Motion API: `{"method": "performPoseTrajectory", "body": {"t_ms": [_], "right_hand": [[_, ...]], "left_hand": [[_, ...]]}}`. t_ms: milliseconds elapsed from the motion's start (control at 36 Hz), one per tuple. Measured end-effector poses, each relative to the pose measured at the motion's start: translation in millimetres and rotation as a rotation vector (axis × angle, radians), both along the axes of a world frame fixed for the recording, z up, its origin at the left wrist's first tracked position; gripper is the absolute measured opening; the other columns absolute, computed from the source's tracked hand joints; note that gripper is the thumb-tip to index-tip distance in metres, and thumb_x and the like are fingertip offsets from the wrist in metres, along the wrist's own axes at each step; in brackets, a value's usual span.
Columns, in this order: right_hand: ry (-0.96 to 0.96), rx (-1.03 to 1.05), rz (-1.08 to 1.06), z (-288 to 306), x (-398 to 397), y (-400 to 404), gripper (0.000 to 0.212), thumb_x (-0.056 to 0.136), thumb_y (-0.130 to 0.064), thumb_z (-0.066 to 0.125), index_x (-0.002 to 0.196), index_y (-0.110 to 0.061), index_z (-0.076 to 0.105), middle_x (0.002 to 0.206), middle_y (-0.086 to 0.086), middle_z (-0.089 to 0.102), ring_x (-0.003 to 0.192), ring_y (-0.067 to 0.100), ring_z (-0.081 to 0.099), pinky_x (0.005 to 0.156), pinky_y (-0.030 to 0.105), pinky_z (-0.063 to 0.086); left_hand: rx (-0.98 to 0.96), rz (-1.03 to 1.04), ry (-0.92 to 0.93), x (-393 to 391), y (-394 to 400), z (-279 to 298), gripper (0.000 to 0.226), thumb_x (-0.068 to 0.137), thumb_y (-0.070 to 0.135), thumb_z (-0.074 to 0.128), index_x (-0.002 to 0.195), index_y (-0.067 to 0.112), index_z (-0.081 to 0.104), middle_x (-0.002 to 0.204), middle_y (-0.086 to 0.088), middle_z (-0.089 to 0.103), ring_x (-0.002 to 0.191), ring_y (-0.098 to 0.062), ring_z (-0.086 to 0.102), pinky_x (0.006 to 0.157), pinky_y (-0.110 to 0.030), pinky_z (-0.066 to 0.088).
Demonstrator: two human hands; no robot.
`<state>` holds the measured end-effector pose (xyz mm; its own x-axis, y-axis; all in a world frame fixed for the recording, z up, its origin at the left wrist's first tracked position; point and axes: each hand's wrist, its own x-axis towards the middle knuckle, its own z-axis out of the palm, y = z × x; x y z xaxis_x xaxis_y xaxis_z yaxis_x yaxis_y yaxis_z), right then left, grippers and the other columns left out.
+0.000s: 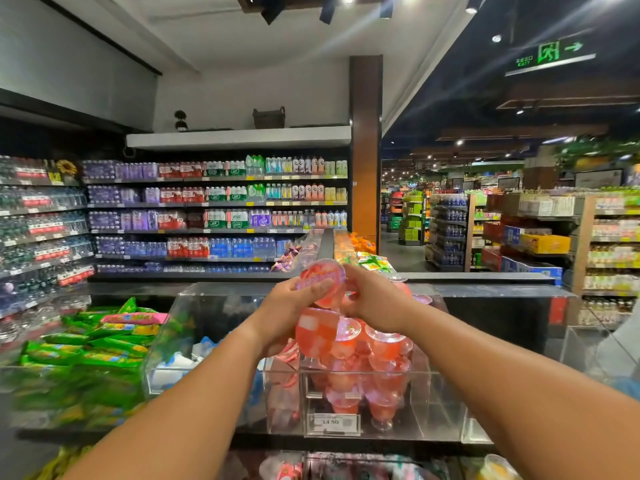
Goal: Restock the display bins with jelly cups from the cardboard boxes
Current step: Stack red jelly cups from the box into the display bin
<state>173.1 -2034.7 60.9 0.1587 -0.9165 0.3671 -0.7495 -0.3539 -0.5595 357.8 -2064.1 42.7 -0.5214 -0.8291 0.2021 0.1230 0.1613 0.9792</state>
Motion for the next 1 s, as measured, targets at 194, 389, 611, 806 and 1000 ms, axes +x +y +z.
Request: {"method": "performPoseTrajectory", "body": {"t_ms": [194,389,611,806,1000], "right_hand": [[-0.364,0.208,0.089,-6.7,-4.2,-0.6,0.041,0.084,0.007,0.073,0.106,-0.026,0.061,0.074,-0.011,0.060,0.067,0.004,0.057,0.075,0.023,0.049],[-0.729,0.351,-0.028,5.6,-19.3,-0.8,0.049,0.084,0.006,0.073,0.126,0.003,0.050,0.106,0.023,0.064,0.082,0.029,0.069,0.069,0.032,0.061],[-0.342,0.272,-0.319,11.4,-9.1,-18.8,0.041,0.077,-0.011,0.082,0.113,-0.008,0.062,0.097,0.013,0.065,0.078,0.021,0.055,0.063,0.032,0.044],[-0.131,0.355,-0.421,12.6,13.7,-25.0,0.026,0.075,-0.016,0.085,0.082,-0.005,0.062,0.080,0.008,0.057,0.066,0.022,0.054,0.056,0.028,0.044],[0.076,0.277,-0.482,20.0,29.9,-29.3,0.027,0.078,-0.034,0.080,0.084,-0.011,0.067,0.096,0.008,0.064,0.095,0.027,0.065,0.083,0.038,0.058]], "left_hand": [[0.100,-0.147,0.002,8.7,-8.7,-2.0,0.070,0.073,0.061,0.080,0.121,0.011,0.072,0.121,-0.025,0.068,0.094,-0.037,0.064,0.079,-0.046,0.055],[0.083,0.078,-0.015,29.4,-22.1,-13.3,0.063,0.076,0.056,0.067,0.125,0.015,0.063,0.087,-0.013,0.077,0.072,-0.028,0.072,0.057,-0.035,0.059],[0.087,0.221,-0.029,43.1,-36.6,-31.8,0.075,0.072,0.059,0.070,0.128,0.010,0.060,0.105,-0.019,0.071,0.078,-0.032,0.071,0.060,-0.037,0.056],[0.084,0.226,-0.045,49.4,-39.5,-34.1,0.066,0.080,0.054,0.069,0.126,0.008,0.061,0.107,-0.028,0.071,0.075,-0.032,0.072,0.053,-0.034,0.056],[0.068,0.233,-0.075,50.6,-39.5,-38.3,0.051,0.088,0.050,0.065,0.121,0.011,0.062,0.089,-0.015,0.074,0.070,-0.028,0.073,0.050,-0.032,0.053]]}}
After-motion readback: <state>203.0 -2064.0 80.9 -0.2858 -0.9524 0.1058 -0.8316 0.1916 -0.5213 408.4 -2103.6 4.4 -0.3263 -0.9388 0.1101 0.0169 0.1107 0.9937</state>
